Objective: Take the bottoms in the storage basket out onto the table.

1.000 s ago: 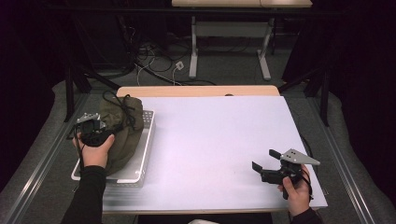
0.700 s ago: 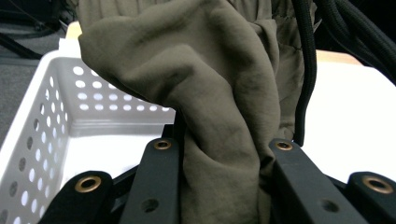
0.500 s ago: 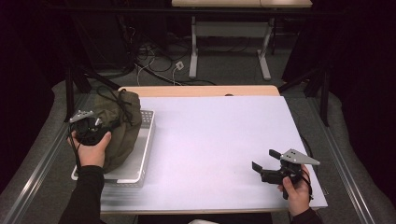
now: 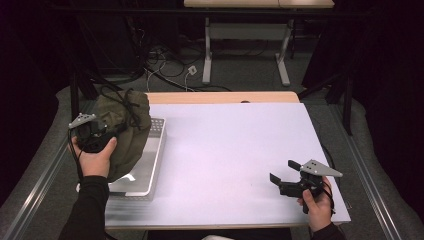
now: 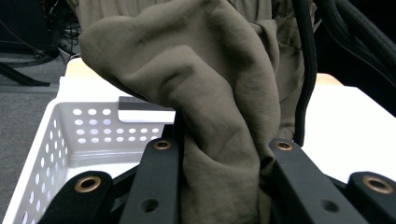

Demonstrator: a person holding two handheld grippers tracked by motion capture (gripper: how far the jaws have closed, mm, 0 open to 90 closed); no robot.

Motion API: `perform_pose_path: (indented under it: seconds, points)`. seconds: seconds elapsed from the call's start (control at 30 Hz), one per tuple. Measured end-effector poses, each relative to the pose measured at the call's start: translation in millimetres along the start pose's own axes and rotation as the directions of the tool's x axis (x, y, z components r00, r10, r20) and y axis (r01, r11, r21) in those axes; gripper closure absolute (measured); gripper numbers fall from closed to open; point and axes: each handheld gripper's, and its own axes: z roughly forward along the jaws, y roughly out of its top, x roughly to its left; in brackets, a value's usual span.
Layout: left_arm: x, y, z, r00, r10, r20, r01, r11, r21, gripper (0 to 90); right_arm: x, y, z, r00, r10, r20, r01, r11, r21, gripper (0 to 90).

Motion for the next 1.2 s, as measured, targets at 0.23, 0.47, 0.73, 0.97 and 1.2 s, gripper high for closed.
perform_pose_path:
  seconds: [0.23,0.47,0.73,0.97,1.2]
  points:
    - [-5.4,3.2,-4.3,0.9998,0.008,0.016,-0.008,0.9999,-0.01,74.3,-0.1,0.1,-0.2,1.0,0.001,0.0,-0.001,1.0,-0.001,10.4]
    - [-13.4,5.2,-6.0,0.9992,0.022,0.032,-0.021,0.9997,-0.016,74.3,0.2,0.0,0.0,1.0,0.0,-0.002,0.0,1.0,-0.001,10.4]
    - [-25.3,8.5,-6.9,0.9978,0.036,0.056,-0.035,0.999,-0.027,74.3,0.1,0.0,0.1,1.0,-0.003,-0.002,0.003,1.0,-0.001,10.4]
    - [-35.9,8.8,-5.6,0.9959,0.045,0.078,-0.043,0.9986,-0.031,74.2,0.3,0.0,-0.1,1.0,-0.001,-0.003,0.001,1.0,0.0,10.3]
    - [-45.2,8.5,-1.8,0.994,0.052,0.096,-0.049,0.9982,-0.034,74.2,0.3,0.0,0.0,1.0,-0.004,-0.003,0.004,1.0,-0.002,10.4]
